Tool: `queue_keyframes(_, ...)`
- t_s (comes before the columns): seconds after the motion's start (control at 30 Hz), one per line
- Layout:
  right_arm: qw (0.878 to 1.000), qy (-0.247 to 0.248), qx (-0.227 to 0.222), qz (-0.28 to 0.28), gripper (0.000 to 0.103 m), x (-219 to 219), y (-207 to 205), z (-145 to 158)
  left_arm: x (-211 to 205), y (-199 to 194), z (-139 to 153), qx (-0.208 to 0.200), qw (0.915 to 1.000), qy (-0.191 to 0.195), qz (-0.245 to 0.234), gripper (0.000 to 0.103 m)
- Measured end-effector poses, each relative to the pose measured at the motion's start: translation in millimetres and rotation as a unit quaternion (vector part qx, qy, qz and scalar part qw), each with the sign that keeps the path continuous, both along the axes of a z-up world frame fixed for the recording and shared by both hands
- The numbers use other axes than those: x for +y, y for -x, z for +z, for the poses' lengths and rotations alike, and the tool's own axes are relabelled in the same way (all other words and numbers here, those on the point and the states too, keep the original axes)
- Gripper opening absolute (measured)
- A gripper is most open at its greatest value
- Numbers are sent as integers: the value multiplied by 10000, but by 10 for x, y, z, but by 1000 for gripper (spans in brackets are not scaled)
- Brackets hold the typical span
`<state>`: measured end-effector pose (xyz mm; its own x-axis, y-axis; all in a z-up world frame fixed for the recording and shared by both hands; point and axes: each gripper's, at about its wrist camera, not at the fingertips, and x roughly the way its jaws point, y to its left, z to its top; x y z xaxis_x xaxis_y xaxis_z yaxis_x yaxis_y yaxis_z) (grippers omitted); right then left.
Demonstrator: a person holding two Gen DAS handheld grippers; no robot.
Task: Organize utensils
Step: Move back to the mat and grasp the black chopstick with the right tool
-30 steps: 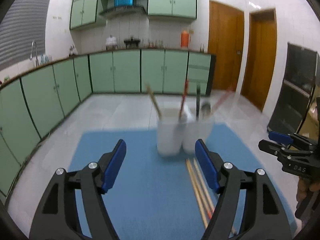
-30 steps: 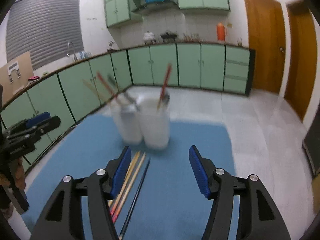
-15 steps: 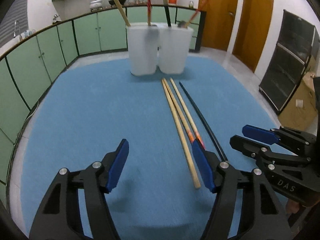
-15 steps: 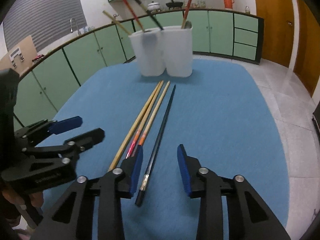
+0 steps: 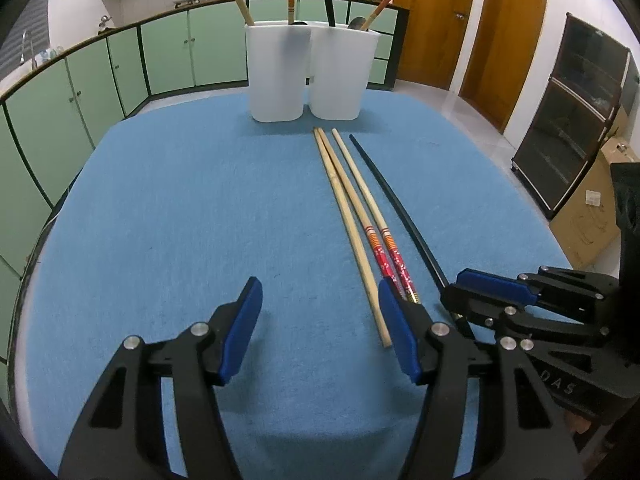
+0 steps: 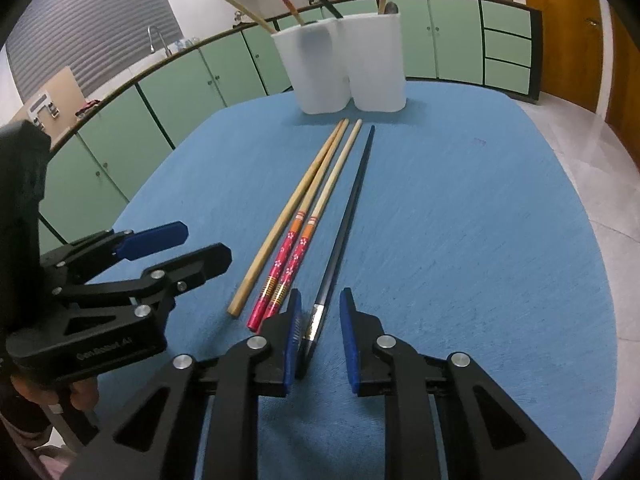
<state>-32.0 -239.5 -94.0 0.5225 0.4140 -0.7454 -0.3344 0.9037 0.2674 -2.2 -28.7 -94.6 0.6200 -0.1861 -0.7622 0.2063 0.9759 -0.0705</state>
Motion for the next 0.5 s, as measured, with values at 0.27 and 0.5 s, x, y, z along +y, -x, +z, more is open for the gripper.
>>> queue_keyframes(0.27, 9997, 215, -56, -124, 8, 0, -9, -12, -9, -3, -24, 45, 10000, -22, 24, 58)
queue_keyframes(0.5, 9983, 252, -64, -518, 7, -182, 8, -10, -82, -34, -54, 97, 9999, 6, -35, 51)
